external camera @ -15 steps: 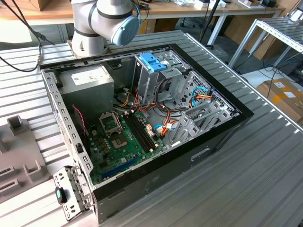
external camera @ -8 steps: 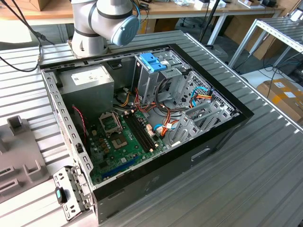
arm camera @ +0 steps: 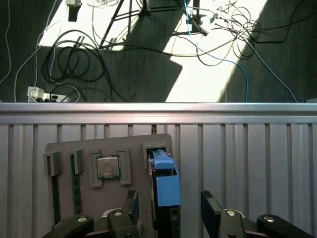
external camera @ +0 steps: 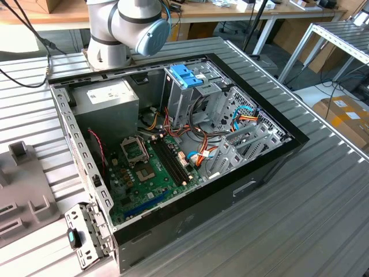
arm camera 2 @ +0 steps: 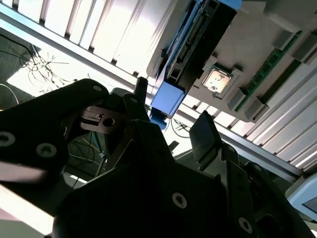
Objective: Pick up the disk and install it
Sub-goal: 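Pick up the disk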
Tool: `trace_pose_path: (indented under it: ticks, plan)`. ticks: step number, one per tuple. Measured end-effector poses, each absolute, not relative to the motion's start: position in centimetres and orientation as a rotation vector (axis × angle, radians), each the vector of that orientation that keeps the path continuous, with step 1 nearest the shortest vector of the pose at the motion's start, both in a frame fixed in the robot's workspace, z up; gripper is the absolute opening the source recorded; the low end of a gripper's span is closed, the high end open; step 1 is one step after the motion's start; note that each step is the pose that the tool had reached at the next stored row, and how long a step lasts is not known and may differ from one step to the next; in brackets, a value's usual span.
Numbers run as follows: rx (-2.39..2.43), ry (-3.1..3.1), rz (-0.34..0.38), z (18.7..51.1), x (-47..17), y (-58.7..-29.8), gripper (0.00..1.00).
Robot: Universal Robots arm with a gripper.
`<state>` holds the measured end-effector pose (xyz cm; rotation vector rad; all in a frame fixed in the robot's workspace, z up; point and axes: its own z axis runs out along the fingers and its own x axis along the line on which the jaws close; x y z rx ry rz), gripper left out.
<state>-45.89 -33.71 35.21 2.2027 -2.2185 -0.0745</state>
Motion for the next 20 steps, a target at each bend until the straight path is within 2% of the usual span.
trace_pose_path:
  ticks: [20]
  plan:
    - [2.203,-2.218,-0.075,34.98,-45.89,-33.94,0.62]
